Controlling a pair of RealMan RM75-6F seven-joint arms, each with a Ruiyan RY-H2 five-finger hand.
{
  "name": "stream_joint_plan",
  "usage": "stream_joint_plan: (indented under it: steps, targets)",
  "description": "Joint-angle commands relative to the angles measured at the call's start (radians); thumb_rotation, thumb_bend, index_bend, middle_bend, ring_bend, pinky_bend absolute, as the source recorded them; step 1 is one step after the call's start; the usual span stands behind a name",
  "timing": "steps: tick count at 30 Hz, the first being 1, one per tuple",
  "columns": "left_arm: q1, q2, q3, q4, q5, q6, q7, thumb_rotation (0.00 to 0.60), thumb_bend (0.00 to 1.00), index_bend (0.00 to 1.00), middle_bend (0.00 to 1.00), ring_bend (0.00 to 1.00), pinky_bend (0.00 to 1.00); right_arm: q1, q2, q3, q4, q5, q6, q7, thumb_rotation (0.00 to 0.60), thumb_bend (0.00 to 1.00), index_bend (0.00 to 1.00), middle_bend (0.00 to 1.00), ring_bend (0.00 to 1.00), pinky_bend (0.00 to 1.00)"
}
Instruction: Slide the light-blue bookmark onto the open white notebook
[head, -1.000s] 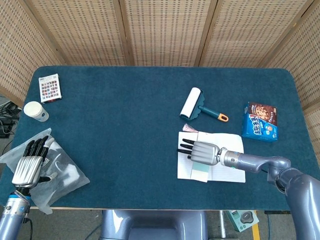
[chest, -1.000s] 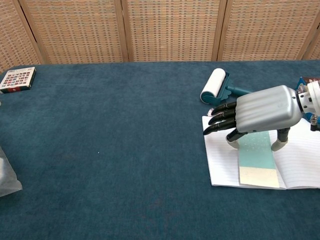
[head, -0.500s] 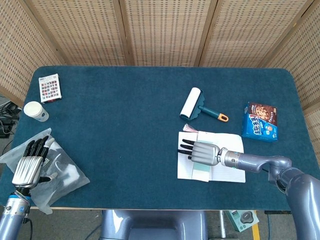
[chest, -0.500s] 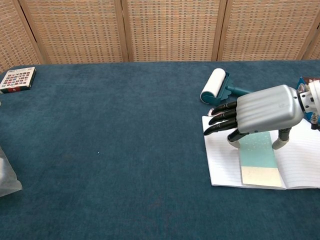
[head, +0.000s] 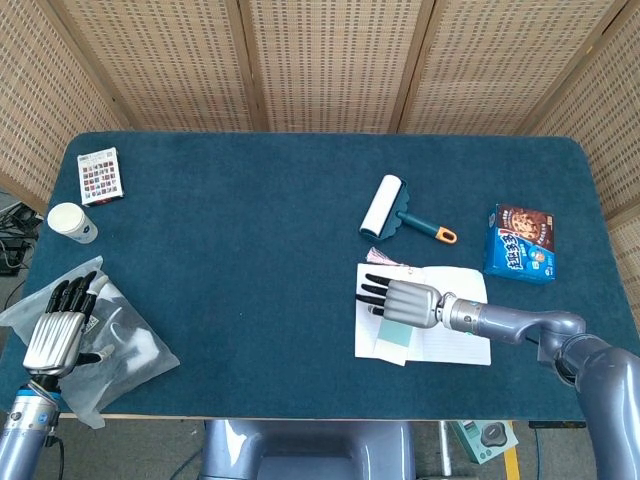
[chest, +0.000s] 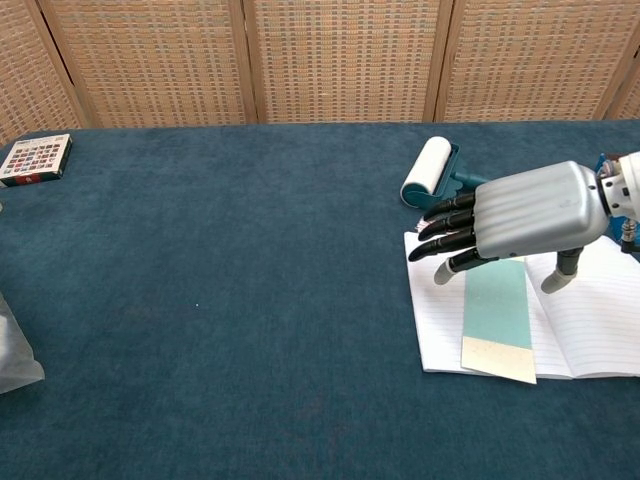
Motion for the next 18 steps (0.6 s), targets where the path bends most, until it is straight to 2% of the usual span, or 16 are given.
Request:
stream_joint_plan:
  steps: [1,5,8,10,18]
  targets:
    - [0.001,0.001,0.000,-0.001,0.000,0.000,-0.003,0.600,0.12,0.00,0.00,0.00,0.00,-0.010,0.015,0.014,-0.023,0.033,-0.029,-0.023,0.600,0.18,0.20,0.00,0.00,0.02]
    - [0.000,0.003,0.001,-0.002,0.001,-0.002,-0.009,0.600,0.12,0.00,0.00,0.00,0.00,-0.042,0.046,0.058,-0.099,0.139,-0.100,-0.039,0.600,0.18,0.19,0.00,0.00,0.06]
    - [-0.001,0.003,0.002,-0.001,0.002,-0.006,-0.012,0.600,0.12,0.00,0.00,0.00,0.00,-0.066,0.074,0.104,-0.187,0.244,-0.154,-0.033,0.600,0.23,0.19,0.00,0.00,0.10]
    - [-0.002,0.003,0.003,-0.001,0.003,-0.007,-0.013,0.600,0.12,0.00,0.00,0.00,0.00,-0.079,0.088,0.134,-0.241,0.297,-0.176,-0.050,0.600,0.30,0.18,0.01,0.00,0.11]
    - [-0.003,0.002,0.008,0.000,0.008,-0.013,-0.022,0.600,0.12,0.00,0.00,0.00,0.00,-0.097,0.101,0.203,-0.356,0.386,-0.211,-0.136,0.600,0.59,0.18,0.02,0.00,0.08]
